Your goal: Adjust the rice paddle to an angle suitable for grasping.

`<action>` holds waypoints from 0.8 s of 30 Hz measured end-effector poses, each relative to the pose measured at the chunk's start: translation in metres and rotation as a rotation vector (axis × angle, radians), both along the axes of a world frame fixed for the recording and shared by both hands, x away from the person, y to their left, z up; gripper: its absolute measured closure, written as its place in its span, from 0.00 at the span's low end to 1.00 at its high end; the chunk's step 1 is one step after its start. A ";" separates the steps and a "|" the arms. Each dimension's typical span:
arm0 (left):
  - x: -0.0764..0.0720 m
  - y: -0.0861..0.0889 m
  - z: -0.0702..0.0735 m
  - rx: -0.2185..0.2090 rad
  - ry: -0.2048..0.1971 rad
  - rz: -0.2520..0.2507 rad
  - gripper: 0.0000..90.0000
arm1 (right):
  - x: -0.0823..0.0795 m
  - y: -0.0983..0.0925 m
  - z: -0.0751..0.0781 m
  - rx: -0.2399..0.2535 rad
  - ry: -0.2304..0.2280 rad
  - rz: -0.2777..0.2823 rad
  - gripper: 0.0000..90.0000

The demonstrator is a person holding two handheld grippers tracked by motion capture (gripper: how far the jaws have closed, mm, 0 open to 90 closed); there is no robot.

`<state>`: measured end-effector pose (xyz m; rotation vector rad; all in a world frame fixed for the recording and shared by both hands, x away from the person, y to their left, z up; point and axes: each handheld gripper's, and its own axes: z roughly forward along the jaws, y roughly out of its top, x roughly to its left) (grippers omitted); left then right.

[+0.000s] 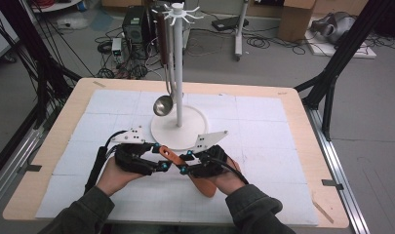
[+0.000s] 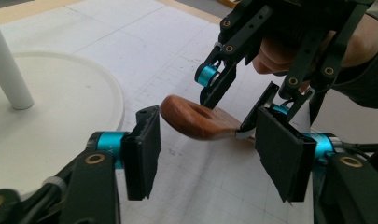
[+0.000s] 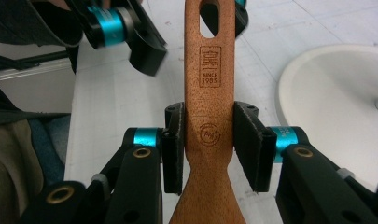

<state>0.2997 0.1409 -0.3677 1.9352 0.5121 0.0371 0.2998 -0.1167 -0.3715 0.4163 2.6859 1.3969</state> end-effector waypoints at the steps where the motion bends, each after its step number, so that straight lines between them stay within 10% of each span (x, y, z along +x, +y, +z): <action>1: 0.000 0.000 0.000 -0.006 0.003 -0.001 0.49 | 0.000 0.001 0.001 0.001 -0.002 0.002 0.72; 24: -0.002 -0.003 -0.001 -0.006 0.007 -0.021 0.71 | -0.003 0.008 0.001 0.012 -0.014 0.022 0.70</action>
